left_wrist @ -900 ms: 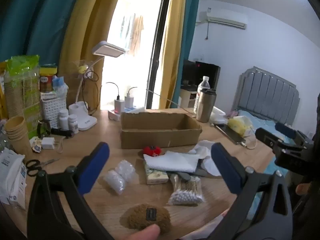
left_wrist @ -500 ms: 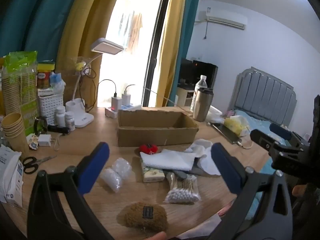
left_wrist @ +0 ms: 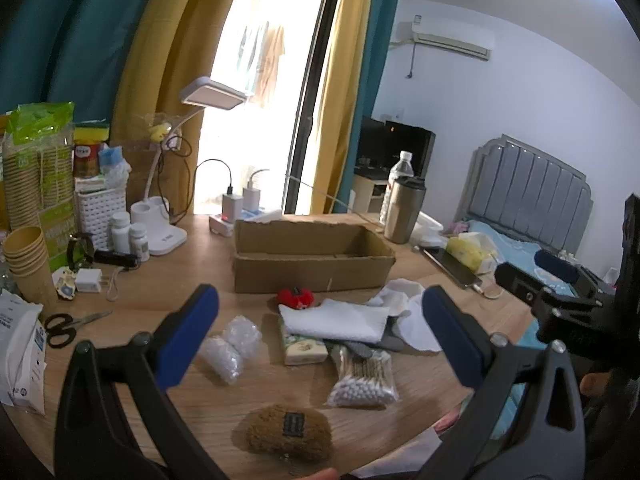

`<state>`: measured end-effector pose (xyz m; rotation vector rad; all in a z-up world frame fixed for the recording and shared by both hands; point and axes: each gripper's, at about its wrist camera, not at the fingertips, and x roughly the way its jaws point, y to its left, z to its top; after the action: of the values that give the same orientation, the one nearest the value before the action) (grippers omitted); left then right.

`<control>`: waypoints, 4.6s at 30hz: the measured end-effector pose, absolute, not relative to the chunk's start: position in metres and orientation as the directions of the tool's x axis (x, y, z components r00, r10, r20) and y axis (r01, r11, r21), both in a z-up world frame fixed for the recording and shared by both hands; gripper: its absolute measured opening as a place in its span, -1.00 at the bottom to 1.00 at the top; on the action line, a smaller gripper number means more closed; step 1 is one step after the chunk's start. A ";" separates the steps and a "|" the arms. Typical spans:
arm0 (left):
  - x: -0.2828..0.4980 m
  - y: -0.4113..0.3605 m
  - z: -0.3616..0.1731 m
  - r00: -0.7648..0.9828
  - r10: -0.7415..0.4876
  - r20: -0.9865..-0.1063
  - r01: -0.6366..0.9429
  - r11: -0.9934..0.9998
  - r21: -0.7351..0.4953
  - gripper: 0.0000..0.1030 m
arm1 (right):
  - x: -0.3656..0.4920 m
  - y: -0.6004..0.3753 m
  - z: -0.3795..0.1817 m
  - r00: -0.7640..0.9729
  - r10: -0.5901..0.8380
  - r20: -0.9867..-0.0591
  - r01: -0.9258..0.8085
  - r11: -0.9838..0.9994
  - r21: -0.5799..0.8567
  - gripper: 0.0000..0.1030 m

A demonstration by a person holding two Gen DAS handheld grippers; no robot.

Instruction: Organize soft objects

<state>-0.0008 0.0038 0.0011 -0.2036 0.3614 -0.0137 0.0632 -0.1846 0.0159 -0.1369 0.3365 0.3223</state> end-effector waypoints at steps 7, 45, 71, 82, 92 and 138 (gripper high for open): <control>-0.002 0.005 0.003 0.938 -0.053 -0.341 -0.019 0.979 -0.205 0.99 | 0.064 -0.183 0.016 0.896 0.284 -0.340 -0.326 0.943 -0.072 1.00; -0.001 0.006 0.001 0.935 -0.055 -0.350 -0.022 0.977 -0.212 0.99 | 0.061 -0.183 0.014 0.892 0.294 -0.344 -0.335 0.940 -0.066 1.00; 0.002 0.005 -0.004 0.929 -0.033 -0.368 -0.045 0.978 -0.202 0.99 | 0.059 -0.183 0.012 0.883 0.306 -0.356 -0.346 0.937 -0.052 1.00; 0.015 0.013 -0.014 0.913 -0.007 -0.408 -0.078 0.978 -0.192 0.99 | 0.075 -0.190 0.001 0.884 0.277 -0.375 -0.318 0.947 -0.050 1.00; 0.035 0.027 -0.034 0.874 0.031 -0.484 -0.126 0.978 -0.166 0.99 | 0.105 -0.211 -0.022 0.866 0.236 -0.440 -0.280 0.959 -0.036 1.00; 0.123 0.064 -0.123 0.616 0.032 -0.787 -0.194 0.975 -0.112 0.19 | 0.249 -0.186 -0.098 0.651 0.252 -0.716 -0.271 0.958 0.091 0.81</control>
<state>0.1230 0.0637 -0.1229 -0.1932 0.8995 0.1310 0.2490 -0.1864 -0.0980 -0.0252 0.8094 0.2975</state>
